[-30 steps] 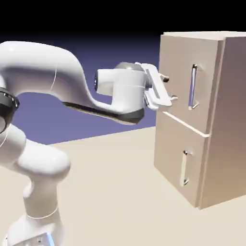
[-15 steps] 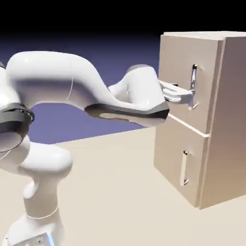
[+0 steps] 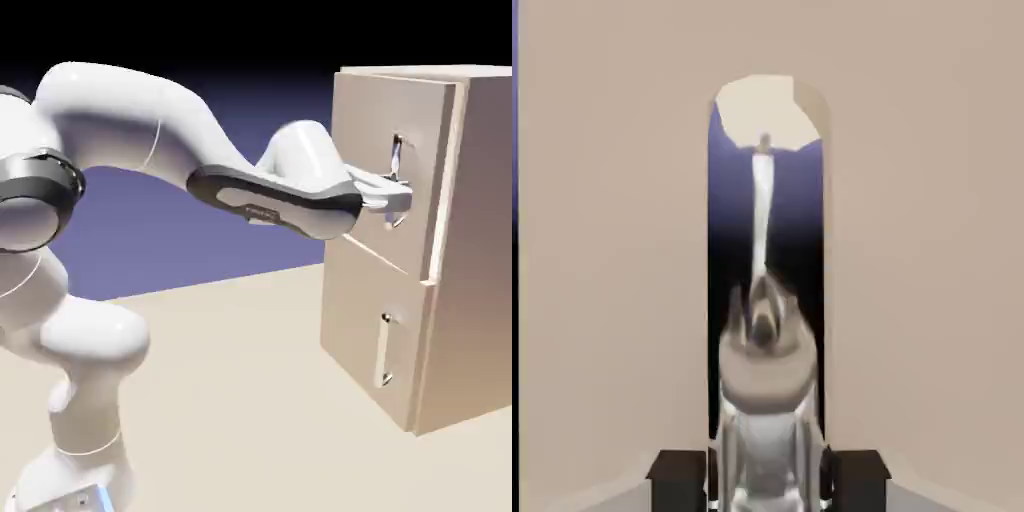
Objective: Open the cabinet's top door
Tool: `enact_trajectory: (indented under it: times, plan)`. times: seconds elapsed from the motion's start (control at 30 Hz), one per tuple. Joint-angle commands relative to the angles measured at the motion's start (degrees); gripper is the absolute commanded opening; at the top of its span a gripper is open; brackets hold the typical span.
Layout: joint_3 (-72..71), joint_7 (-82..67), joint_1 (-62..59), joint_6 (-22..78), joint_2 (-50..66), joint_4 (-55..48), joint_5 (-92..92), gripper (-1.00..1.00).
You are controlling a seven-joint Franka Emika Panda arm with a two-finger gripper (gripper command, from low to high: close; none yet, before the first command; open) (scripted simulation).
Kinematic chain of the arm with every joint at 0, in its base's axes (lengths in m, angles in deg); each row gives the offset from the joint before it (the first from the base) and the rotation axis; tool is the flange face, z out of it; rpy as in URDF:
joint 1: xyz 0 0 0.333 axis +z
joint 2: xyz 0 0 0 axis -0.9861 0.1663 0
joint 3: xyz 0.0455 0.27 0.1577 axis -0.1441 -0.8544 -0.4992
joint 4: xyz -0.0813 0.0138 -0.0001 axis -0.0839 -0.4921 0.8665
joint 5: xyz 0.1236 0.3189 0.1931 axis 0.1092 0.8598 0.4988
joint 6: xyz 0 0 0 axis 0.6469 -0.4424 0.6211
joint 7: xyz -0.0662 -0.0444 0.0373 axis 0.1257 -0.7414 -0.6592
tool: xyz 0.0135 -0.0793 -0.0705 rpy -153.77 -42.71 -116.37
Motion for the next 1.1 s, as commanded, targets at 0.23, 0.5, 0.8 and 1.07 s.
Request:
enact_trajectory:
  times: [0.23, 0.5, 0.8, 1.07]
  plan:
    - [-15.4, 8.0, -16.6, -0.2, 2.9, 2.1, -0.1, -1.0]
    - [-31.2, 14.9, -33.2, -0.9, 3.4, 3.8, 0.2, -1.0]
    - [-47.8, 16.6, -50.5, -2.0, -0.5, 7.1, 6.8, -1.0]
    - [-59.0, 5.2, -61.3, -3.0, -9.8, 13.2, 26.7, -1.0]
